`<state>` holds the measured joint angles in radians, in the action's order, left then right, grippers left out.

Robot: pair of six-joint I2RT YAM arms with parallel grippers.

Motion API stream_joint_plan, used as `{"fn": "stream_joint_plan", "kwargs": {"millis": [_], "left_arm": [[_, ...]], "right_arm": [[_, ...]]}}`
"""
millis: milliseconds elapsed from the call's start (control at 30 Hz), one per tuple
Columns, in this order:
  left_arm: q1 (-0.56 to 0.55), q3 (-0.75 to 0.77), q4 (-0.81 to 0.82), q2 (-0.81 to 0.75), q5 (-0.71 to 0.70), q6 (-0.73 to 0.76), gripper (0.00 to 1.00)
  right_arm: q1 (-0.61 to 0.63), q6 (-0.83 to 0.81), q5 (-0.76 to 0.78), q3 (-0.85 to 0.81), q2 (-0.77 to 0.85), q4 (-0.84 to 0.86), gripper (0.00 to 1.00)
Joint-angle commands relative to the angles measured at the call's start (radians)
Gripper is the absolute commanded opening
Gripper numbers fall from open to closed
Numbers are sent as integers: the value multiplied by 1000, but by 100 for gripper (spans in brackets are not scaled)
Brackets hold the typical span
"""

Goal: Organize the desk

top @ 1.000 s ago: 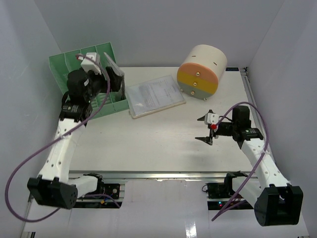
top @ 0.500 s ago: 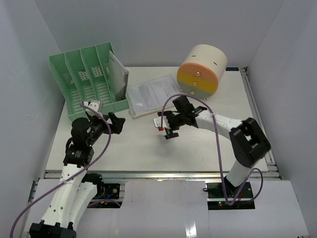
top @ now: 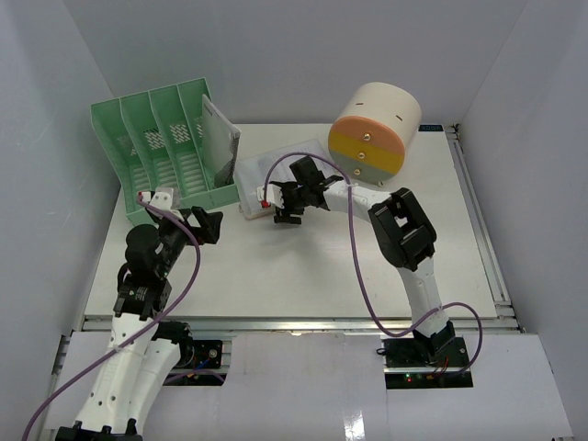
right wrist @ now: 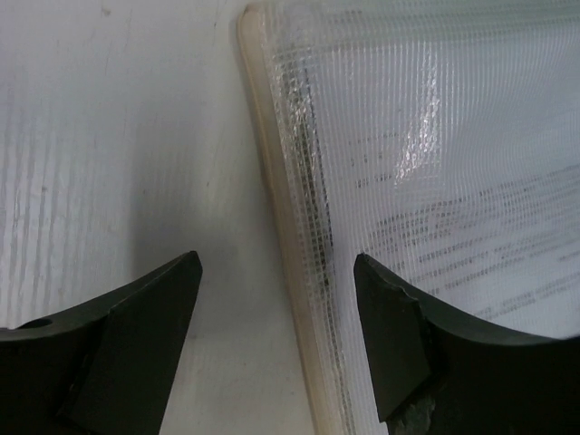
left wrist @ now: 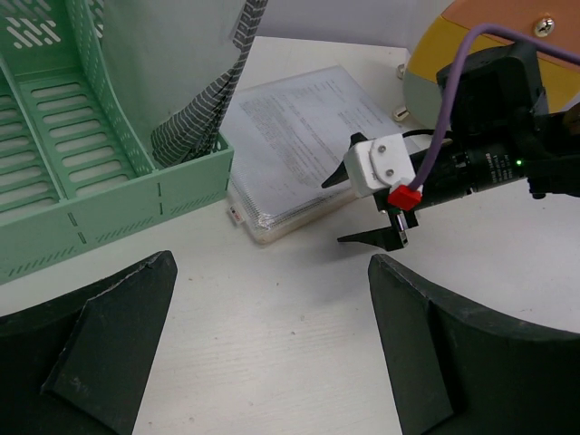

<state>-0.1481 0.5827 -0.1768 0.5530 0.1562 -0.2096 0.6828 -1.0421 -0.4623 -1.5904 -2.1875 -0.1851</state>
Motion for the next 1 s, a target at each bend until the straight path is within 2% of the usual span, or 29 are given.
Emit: {"fn": "stream_joint_plan", "kwargs": {"millis": [0,100,167,367,433,567,633,800,967], "left_arm": [[1,14,8,-20,-21,6,98],[1,14,11,-19,-11,6,98],[1,15,17,-25,9,1,98],[-1,-21,91,-77,128,-44,98],[1,-26,101,-77,147,-60,98],[1,-48,144,-59,230,-167,98],[-1,-88,199,-66,278,-251,98],[0,-144,224,-122,294,-380,98],[0,-224,184,-187,241,-542,98]], "right_arm": [[-5,55,28,-87,-54,-27,73],[-8,63,31,-105,-76,-44,66],[-14,71,29,-111,-89,-57,54],[-34,67,13,-95,-95,-98,34],[-34,48,4,-83,-88,-116,30],[-34,34,-10,-37,-55,-142,18],[-34,47,8,-18,-40,-132,9],[-34,132,31,30,-2,-83,8],[-34,230,-17,155,119,16,8]]}}
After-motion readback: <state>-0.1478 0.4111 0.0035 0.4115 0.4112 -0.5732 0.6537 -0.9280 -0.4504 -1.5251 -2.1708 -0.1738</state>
